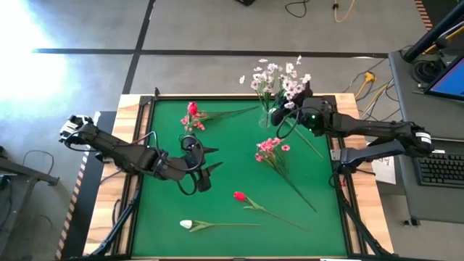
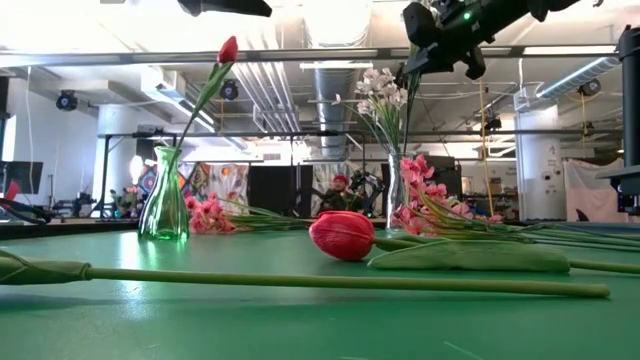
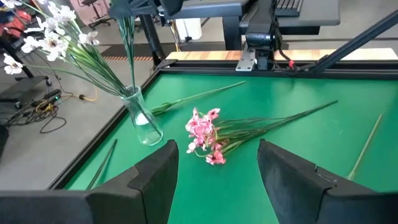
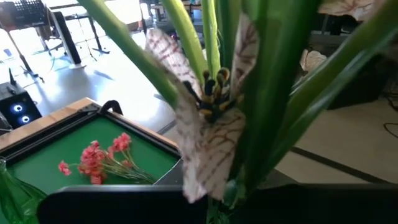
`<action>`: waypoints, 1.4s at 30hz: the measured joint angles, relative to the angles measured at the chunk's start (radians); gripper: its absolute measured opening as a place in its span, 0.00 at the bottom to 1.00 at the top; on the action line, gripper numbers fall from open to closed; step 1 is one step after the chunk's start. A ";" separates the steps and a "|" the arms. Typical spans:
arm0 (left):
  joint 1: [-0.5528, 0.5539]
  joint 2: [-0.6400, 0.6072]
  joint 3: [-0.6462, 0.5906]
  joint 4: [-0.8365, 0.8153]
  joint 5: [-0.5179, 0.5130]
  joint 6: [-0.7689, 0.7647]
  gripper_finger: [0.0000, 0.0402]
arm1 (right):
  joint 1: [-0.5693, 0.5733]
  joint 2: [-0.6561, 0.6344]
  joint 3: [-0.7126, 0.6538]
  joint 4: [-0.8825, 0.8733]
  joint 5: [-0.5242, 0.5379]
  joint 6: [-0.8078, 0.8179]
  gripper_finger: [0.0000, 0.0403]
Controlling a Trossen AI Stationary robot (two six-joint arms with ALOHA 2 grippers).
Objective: Sort flowers into vase by color
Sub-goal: Put the white flowers into the transparent vase
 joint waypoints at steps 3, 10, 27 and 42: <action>0.000 0.000 0.000 -0.002 -0.021 0.000 0.51 | 0.000 0.002 0.000 0.000 0.000 0.000 0.04; 0.000 0.000 0.000 -0.004 -0.024 -0.004 0.51 | 0.000 0.002 0.000 0.001 0.001 -0.001 0.04; 0.000 0.000 0.000 -0.022 -0.022 -0.015 0.51 | 0.000 0.002 0.000 -0.006 0.001 0.000 0.04; 0.000 0.001 0.000 -0.022 -0.021 -0.019 0.51 | 0.000 0.002 0.000 -0.006 0.001 0.013 0.05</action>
